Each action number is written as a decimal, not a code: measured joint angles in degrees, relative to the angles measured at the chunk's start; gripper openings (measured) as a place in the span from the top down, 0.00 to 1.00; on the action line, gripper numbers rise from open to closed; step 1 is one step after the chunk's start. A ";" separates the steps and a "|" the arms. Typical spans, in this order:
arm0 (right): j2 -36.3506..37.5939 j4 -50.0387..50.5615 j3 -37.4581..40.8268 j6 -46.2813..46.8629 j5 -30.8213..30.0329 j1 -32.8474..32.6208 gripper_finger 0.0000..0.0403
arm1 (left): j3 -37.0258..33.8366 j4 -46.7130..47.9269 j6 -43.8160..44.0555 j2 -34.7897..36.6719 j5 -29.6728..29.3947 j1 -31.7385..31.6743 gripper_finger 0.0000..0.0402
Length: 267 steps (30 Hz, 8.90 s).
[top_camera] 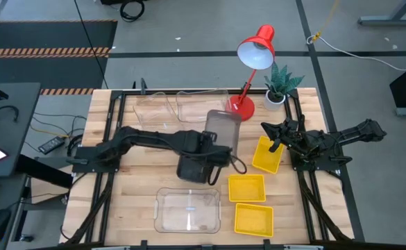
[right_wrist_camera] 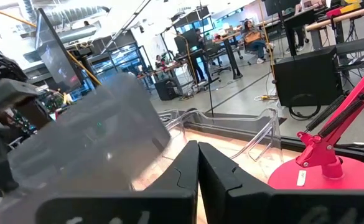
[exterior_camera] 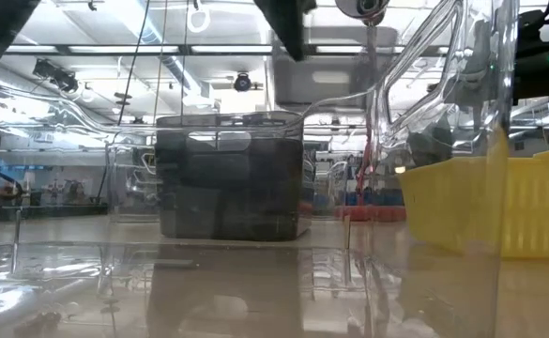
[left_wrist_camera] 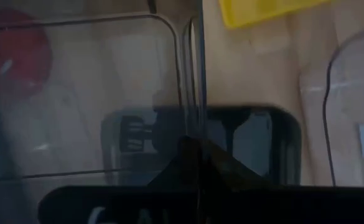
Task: Stack baskets by color
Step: Stack the right black bin on the black bins, then stack the bottom transparent bin on the top left transparent bin
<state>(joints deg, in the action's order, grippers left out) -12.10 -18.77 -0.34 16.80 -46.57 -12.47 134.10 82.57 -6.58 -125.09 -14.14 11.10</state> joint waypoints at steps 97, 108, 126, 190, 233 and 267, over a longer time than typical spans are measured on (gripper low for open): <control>-0.06 -10.72 -0.01 1.19 3.20 0.06 0.97 | -90.72 -69.70 4.88 61.10 5.98 -2.06 0.70; -1.14 -10.77 -0.01 -2.26 11.79 0.20 0.97 | -98.12 -72.42 6.72 64.84 -5.56 -2.06 0.70; -6.49 -15.29 -0.02 -7.73 14.25 0.22 0.97 | -88.92 -55.86 23.10 63.86 13.39 10.90 0.71; -6.64 -10.81 -0.02 -10.57 5.76 0.22 0.97 | -66.62 -37.79 -38.10 29.02 11.53 31.44 0.64; -6.64 -10.62 -0.02 -9.46 6.34 0.22 0.97 | -54.72 -30.39 -40.48 25.70 13.97 28.82 0.98; -6.69 -8.98 -0.02 -8.87 6.14 0.22 0.97 | -30.51 -10.95 -13.23 32.16 18.18 18.83 0.99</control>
<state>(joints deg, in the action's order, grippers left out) -18.79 -27.75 -0.36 7.92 -40.42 -12.25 103.59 71.63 -19.81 -92.93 4.04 29.93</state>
